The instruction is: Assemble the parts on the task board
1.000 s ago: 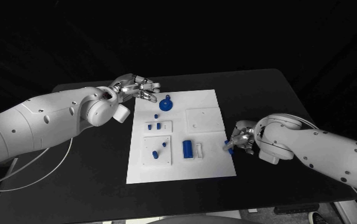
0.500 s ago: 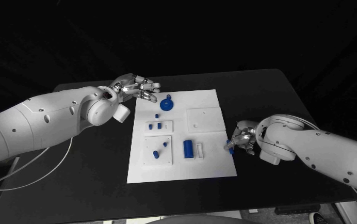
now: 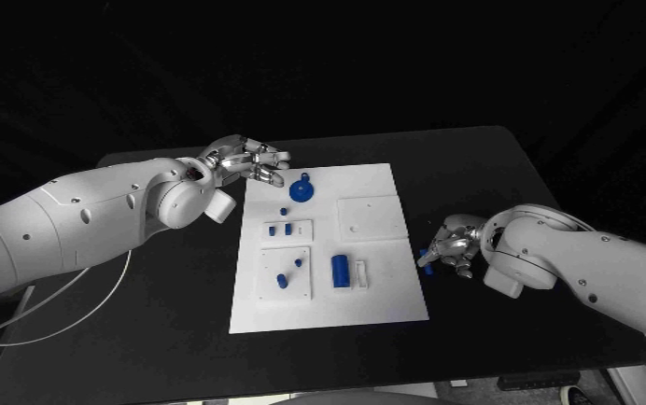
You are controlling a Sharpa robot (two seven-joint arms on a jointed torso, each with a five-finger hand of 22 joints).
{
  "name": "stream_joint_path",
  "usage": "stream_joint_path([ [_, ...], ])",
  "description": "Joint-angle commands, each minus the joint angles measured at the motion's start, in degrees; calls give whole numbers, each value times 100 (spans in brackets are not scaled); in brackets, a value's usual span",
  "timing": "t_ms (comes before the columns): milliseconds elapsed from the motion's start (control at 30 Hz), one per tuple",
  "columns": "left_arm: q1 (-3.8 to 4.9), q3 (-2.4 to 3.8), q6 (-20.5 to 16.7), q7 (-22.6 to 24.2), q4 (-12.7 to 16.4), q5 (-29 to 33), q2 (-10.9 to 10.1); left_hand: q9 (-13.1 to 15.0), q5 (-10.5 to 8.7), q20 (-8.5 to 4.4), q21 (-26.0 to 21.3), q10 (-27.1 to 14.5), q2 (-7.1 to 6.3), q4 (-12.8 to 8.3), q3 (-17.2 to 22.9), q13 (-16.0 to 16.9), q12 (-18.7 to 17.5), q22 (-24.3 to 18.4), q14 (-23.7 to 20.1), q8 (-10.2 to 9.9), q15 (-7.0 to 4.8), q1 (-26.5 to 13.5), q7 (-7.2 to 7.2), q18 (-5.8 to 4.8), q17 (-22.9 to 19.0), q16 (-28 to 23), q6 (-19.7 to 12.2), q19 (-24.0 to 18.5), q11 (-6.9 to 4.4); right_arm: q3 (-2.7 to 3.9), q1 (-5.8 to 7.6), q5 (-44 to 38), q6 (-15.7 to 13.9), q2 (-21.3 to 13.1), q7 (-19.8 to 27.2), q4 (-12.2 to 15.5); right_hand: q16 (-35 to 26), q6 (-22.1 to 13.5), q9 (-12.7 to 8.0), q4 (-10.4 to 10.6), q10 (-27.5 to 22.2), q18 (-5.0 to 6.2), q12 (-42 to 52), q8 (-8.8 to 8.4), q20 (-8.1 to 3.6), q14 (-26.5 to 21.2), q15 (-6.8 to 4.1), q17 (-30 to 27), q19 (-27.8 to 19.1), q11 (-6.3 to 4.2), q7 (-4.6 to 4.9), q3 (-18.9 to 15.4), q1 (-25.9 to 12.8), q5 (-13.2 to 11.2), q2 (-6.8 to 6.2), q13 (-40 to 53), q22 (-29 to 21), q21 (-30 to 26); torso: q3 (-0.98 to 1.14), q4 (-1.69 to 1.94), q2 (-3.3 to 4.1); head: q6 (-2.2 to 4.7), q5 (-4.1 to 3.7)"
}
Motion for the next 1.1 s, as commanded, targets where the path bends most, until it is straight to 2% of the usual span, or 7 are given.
stream_joint_path([
  [33,2,4,76,11,3,8,10,6,26,16,32,-27,30,-2,-4,5,-17,5,-6,37,24,-10,-11,-110,7,38,-38,26,-6,72,7,104,-53,-54,-99,54,-23,62,23,46,13,-29,-3,44,-44,16,-38,-11,258,-18,-3,-42,-3,-26,26,-6,-2,12,-2,-1,-2,20,-5],
  [267,2,3,80,-1,-5,8,17,6,26,16,32,-29,27,6,-7,5,-18,5,-7,37,24,-14,-10,-110,7,38,-39,26,-5,215,48,96,-131,-86,-98,273,-30,105,39,69,21,-38,-25,41,-54,17,-47,-19,259,-33,-19,-56,12,-12,16,-20,-5,12,3,14,4,43,3],
  [567,2,3,94,-15,-9,8,29,6,26,16,32,-29,27,6,-7,5,-18,5,-7,37,24,-14,-10,-110,7,38,-39,26,-5,251,57,394,-126,130,-178,548,-36,106,43,88,17,-45,-35,40,-59,14,-51,-24,258,-36,-21,-74,6,23,11,-23,-5,16,-5,13,4,29,38],
  [700,2,3,106,-22,-10,8,41,6,26,16,32,-29,27,6,-7,5,-18,5,-7,37,24,-14,-10,-110,7,38,-39,26,-5,208,57,466,-95,314,-234,555,-43,103,42,119,5,-47,-51,40,-58,13,-50,-29,255,-37,-25,-110,-18,29,5,-34,-10,1,-7,19,2,15,61],
  [933,2,3,126,-25,-8,8,50,6,26,16,32,-29,27,6,-7,5,-18,5,-7,37,24,-14,-10,-110,7,38,-39,26,-5,3,53,104,-10,631,-217,473,-55,100,25,186,2,-49,-66,39,-63,12,-54,-32,256,-39,-29,-398,-16,184,14,-38,-21,-30,3,18,6,3,92],
  [1033,2,2,138,-28,-7,8,49,6,25,18,29,-32,27,14,-7,5,-17,3,-11,37,26,-10,-9,-110,6,36,-41,23,-4,-69,53,-18,62,725,-236,440,-58,105,13,215,5,-50,-71,39,-63,14,-53,-33,258,-40,-30,-488,-37,188,1,-41,-22,-29,2,22,6,7,101],
  [1100,2,2,138,-29,-10,8,47,6,25,18,29,-32,27,14,-7,5,-17,3,-11,37,26,-10,-9,-110,6,36,-41,23,-4,-104,52,-105,115,779,-268,421,-40,107,4,250,11,-52,-79,39,-68,19,-56,-17,272,-42,-35,-585,-57,319,-3,-48,12,71,2,20,5,0,112],
])
